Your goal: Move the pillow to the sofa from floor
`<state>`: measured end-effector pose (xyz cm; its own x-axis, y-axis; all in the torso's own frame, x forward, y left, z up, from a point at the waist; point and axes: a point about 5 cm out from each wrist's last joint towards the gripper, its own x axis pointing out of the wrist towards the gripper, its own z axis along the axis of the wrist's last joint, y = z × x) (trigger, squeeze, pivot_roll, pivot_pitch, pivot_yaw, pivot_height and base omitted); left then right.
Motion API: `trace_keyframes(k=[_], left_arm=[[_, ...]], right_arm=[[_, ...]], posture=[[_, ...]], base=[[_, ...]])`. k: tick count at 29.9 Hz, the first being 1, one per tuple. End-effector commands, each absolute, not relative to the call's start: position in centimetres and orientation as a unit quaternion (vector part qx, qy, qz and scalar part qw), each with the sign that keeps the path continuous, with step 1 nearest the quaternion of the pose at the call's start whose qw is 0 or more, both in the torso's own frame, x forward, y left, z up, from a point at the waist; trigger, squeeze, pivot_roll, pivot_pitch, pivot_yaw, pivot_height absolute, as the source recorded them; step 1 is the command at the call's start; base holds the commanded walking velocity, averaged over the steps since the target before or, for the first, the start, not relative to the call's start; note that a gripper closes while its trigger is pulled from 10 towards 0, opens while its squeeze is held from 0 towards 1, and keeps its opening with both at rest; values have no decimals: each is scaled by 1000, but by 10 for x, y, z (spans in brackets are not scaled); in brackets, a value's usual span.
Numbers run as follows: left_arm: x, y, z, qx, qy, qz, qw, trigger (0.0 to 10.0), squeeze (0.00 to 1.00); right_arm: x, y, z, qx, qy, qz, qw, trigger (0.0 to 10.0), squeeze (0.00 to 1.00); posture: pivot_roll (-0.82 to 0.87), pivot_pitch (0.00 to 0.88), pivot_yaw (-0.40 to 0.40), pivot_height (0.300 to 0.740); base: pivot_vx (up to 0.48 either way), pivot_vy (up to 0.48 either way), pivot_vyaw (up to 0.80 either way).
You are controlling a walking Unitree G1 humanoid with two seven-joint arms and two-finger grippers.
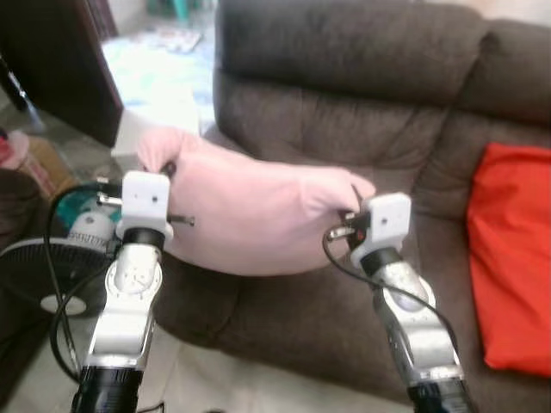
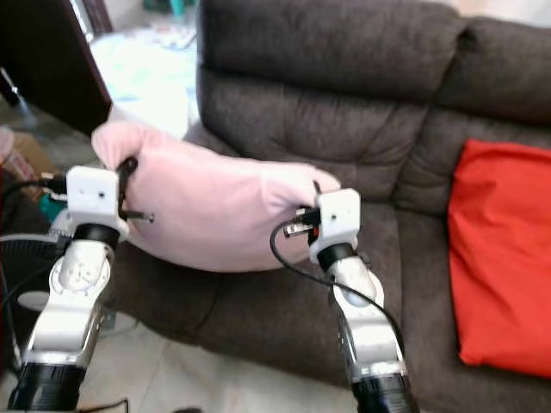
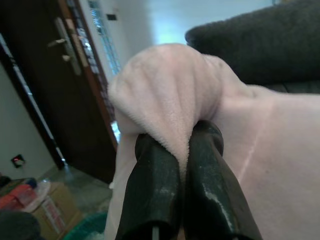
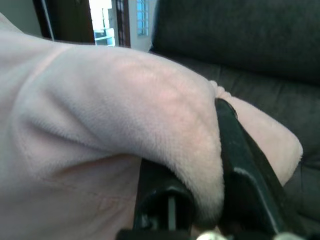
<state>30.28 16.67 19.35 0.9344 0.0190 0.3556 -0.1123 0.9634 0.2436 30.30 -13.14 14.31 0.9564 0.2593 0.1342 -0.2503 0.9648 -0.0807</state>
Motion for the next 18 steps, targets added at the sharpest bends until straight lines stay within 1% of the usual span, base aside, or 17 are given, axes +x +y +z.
trace_keyframes(k=[1,4,15,18], left_arm=[[302,156,204,138,-205,13,969,10000,0],[301,155,204,137,-204,12,969,10000,0],[302,153,202,133,-202,5,970,10000,0],[302,152,202,132,-202,1,970,10000,0]], right_arm=[[302,-130,158,-26,-108,129,985,10000,0],[304,-133,159,-16,-109,118,987,10000,0],[308,-137,158,-26,-101,109,989,10000,0],[310,-140,158,-30,-98,95,990,10000,0]], posture=[[186,80,-47,740],[185,80,-47,740],[185,82,-53,740],[185,81,-52,740]], base=[[270,0,800],[270,0,0],[269,0,0],[268,0,0]])
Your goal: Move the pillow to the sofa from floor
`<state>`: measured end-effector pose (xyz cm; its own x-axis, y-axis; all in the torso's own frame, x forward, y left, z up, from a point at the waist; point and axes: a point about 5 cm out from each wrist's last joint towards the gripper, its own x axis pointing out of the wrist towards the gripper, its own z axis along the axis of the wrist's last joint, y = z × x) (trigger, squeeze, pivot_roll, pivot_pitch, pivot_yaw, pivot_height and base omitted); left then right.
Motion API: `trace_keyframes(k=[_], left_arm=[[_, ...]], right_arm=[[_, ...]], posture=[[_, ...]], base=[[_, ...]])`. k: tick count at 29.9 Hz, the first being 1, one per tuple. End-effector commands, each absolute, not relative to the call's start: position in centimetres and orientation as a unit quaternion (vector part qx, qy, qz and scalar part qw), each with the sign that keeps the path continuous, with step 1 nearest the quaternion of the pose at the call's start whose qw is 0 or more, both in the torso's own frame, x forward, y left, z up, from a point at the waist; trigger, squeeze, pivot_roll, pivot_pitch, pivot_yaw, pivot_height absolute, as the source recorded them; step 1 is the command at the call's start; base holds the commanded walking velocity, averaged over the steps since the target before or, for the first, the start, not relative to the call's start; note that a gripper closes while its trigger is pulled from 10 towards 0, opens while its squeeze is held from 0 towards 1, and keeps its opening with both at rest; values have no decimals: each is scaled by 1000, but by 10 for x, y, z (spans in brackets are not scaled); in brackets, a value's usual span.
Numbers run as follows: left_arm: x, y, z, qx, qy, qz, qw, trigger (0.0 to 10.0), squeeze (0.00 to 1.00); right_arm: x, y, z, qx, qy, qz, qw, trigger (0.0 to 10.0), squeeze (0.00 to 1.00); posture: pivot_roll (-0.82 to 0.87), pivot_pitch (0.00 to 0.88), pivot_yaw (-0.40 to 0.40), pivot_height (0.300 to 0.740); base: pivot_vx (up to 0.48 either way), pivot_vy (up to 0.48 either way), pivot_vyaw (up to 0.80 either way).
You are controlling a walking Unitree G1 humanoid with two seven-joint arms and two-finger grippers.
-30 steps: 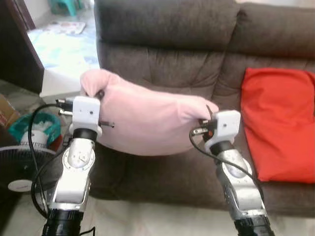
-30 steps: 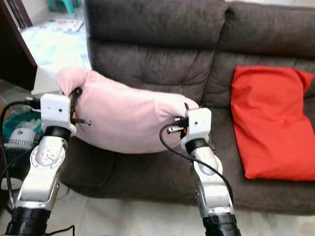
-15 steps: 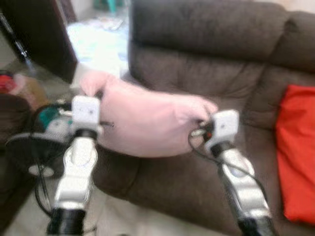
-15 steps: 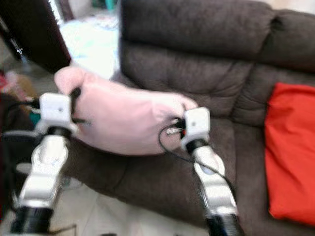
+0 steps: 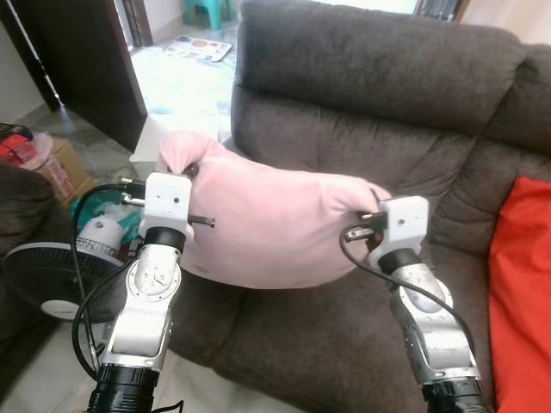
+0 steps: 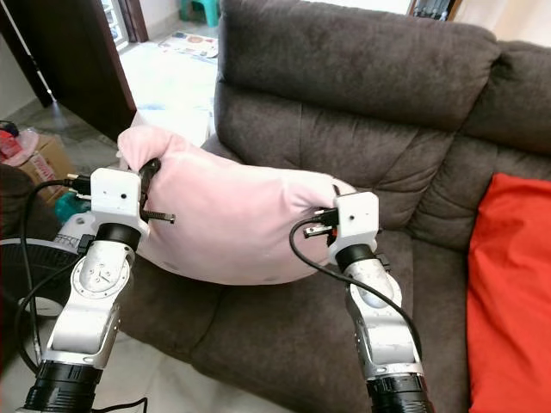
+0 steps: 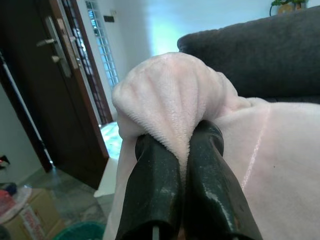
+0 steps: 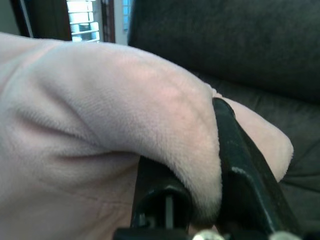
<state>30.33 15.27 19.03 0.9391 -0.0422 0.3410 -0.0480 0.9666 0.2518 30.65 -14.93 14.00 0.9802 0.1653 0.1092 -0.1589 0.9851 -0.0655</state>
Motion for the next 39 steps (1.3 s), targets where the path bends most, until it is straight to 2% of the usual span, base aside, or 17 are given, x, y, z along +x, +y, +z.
trace_keyframes(k=[1,15,21,26,32,39], left_arm=[[302,152,202,132,-202,0,970,10000,0],[304,147,211,130,-213,-23,968,10000,0],[300,114,192,72,-144,-160,974,10000,0],[302,112,198,54,-142,-174,973,10000,0],[302,113,205,34,-134,-198,970,10000,0],[293,98,205,31,-122,-268,955,10000,0]], right_arm=[[310,-141,158,-31,-98,90,991,10000,0],[315,-145,163,-26,-106,69,992,10000,0],[321,-152,162,-41,-97,40,994,10000,0],[336,-161,172,-54,-97,10,994,10000,0],[353,-153,187,-83,-103,28,991,10000,0],[363,-145,190,-101,-95,27,990,10000,0]], posture=[[185,81,-52,740],[191,81,-55,740],[193,80,-55,740],[192,79,-53,740],[197,78,-58,740],[204,77,-61,740]], base=[[270,0,0],[267,0,0],[0,0,0],[0,0,0],[0,0,0],[0,0,0]])
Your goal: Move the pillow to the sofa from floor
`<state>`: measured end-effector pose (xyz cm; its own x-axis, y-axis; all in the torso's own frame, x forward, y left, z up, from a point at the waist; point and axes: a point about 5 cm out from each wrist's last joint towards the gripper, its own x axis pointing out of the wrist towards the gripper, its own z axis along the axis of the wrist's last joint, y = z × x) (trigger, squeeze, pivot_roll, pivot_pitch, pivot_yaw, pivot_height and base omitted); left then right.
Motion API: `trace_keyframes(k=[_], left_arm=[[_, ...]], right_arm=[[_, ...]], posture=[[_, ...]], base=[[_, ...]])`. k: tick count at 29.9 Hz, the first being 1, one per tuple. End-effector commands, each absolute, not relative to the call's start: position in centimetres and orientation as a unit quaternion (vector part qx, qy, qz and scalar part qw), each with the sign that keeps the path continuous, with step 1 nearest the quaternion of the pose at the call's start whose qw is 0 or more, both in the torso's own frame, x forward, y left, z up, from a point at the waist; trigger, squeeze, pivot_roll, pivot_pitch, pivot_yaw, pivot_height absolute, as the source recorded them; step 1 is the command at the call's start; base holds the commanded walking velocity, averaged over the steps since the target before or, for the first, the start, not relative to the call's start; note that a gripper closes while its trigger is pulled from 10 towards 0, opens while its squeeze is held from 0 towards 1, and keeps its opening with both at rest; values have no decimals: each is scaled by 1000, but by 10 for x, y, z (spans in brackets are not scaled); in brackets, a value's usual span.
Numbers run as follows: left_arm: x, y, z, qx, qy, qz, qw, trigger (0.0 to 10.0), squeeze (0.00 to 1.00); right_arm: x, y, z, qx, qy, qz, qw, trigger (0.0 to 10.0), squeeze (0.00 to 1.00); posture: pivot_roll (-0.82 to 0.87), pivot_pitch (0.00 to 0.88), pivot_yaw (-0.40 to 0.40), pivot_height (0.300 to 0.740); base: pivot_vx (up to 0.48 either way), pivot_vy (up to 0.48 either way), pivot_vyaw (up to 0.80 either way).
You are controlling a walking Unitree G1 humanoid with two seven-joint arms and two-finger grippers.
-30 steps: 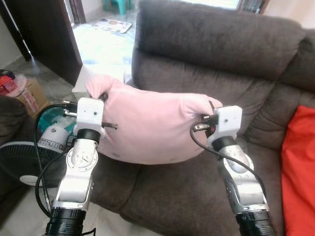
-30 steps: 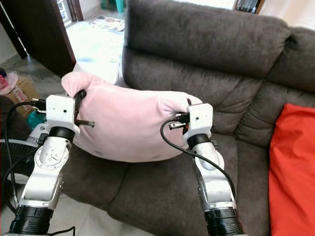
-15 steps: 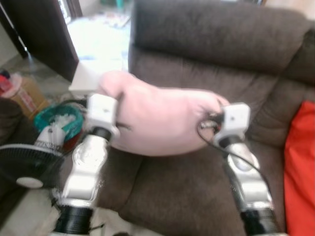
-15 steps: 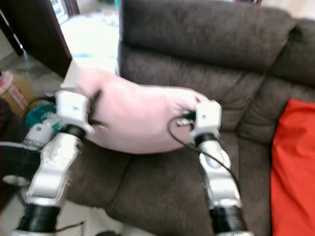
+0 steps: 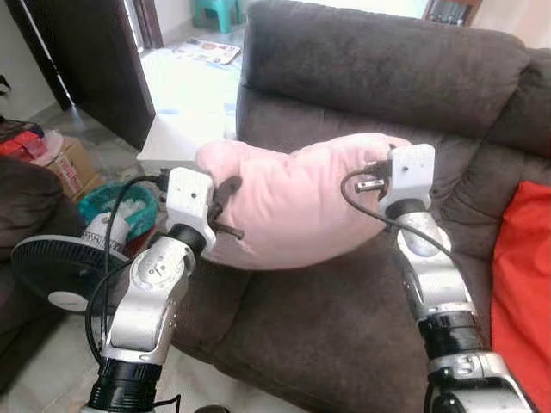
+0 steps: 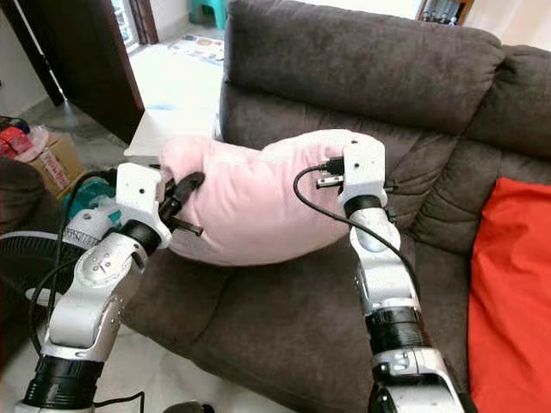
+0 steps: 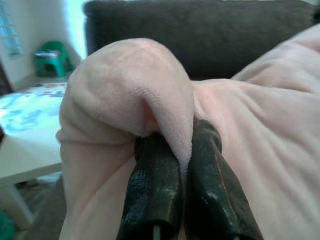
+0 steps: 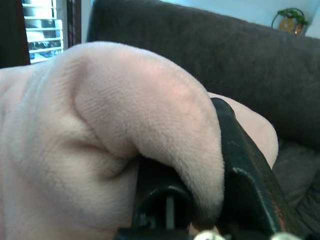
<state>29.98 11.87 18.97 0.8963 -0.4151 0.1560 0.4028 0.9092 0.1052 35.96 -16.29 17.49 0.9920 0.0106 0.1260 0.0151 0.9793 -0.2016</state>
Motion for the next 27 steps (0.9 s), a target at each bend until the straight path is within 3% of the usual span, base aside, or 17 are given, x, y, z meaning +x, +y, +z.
trace_keyframes(k=[1,6,11,16,27], left_arm=[[291,94,206,26,-119,-284,951,10000,0],[287,91,203,34,-98,-308,946,10000,0],[274,91,167,63,-8,-345,936,10000,0],[268,91,150,65,26,-351,934,10000,0],[272,85,165,19,4,-354,935,10000,0]], right_arm=[[364,-145,190,-100,-93,23,990,10000,0],[366,-140,186,-106,-79,41,990,10000,0],[365,-127,166,-153,-21,103,983,10000,0],[364,-127,161,-164,-11,105,981,10000,0],[367,-127,173,-166,-42,102,980,10000,0]], posture=[[205,76,-60,740],[203,78,-62,740],[204,80,-63,740],[204,82,-64,740],[201,82,-67,740]], base=[[0,0,0],[0,0,0],[0,0,0],[0,0,0],[0,0,0]])
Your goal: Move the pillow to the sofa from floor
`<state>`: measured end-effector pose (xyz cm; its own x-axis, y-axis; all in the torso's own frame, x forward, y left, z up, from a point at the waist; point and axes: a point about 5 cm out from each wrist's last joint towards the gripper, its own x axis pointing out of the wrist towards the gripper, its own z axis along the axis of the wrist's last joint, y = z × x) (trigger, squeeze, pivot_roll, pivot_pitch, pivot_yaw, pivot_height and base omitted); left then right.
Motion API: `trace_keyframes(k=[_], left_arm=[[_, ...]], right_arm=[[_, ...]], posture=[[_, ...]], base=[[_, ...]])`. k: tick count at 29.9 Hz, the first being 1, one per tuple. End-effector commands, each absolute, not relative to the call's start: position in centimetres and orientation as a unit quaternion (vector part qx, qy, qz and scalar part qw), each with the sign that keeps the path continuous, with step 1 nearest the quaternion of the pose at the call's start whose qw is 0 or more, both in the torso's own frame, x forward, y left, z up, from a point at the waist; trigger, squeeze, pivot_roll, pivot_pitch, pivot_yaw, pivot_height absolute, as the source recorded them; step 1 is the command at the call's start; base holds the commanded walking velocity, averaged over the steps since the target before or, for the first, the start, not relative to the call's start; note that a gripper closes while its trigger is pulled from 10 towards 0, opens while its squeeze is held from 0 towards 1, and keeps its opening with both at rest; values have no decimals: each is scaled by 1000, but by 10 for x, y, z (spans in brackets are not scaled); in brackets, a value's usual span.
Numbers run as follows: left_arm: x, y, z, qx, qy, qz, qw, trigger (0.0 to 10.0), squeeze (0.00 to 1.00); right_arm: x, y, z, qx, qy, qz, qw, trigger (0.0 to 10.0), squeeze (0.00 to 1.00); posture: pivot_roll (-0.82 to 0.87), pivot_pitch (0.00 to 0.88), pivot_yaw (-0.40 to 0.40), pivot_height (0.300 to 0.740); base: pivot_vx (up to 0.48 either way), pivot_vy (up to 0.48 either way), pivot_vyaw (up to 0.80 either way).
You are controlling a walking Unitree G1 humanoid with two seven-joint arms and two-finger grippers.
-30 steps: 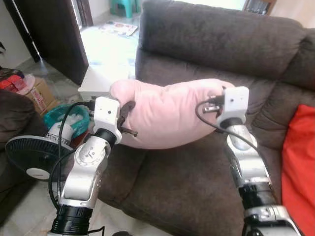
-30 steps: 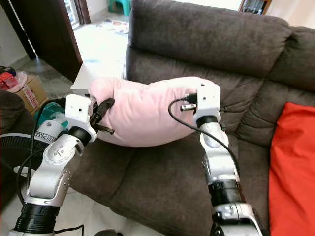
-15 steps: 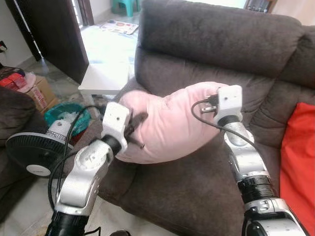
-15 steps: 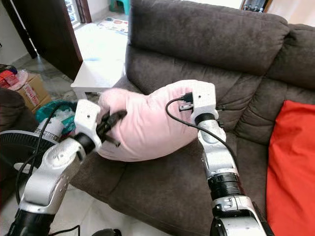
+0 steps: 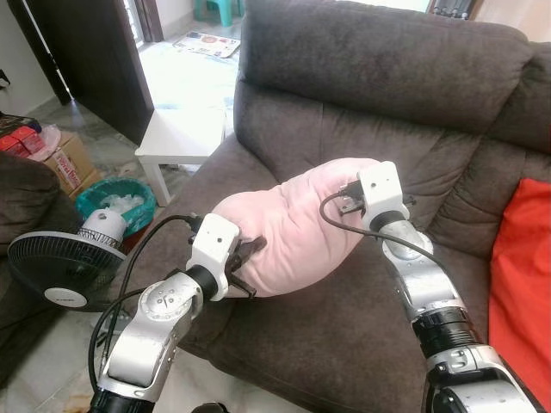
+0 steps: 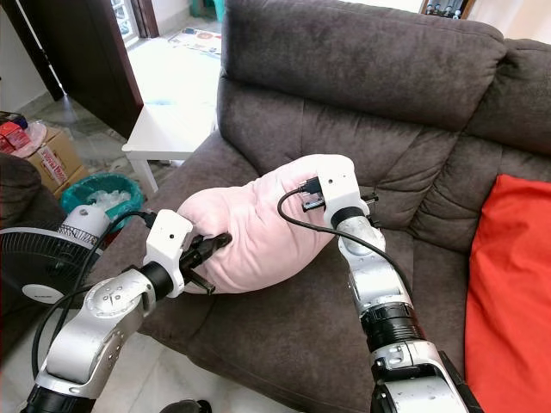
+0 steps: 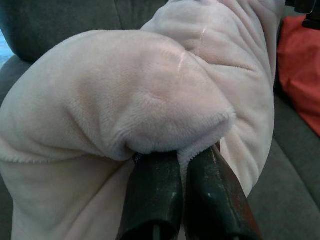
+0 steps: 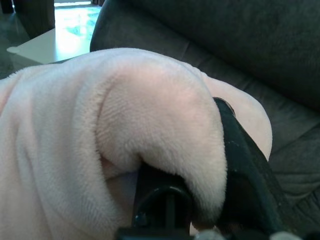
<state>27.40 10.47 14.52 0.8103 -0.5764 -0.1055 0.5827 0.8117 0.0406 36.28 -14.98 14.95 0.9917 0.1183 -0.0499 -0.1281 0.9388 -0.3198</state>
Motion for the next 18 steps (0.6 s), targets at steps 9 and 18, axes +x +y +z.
trace_keyframes(k=[9,18], left_arm=[[266,82,163,18,9,-371,929,10000,0],[266,85,158,35,24,-361,932,10000,0]], right_arm=[[368,-133,180,-156,-61,74,983,10000,0],[366,-124,169,-166,-36,115,979,10000,0]], posture=[[200,84,-70,740],[203,86,-77,740]], base=[[0,0,0],[0,0,0]])
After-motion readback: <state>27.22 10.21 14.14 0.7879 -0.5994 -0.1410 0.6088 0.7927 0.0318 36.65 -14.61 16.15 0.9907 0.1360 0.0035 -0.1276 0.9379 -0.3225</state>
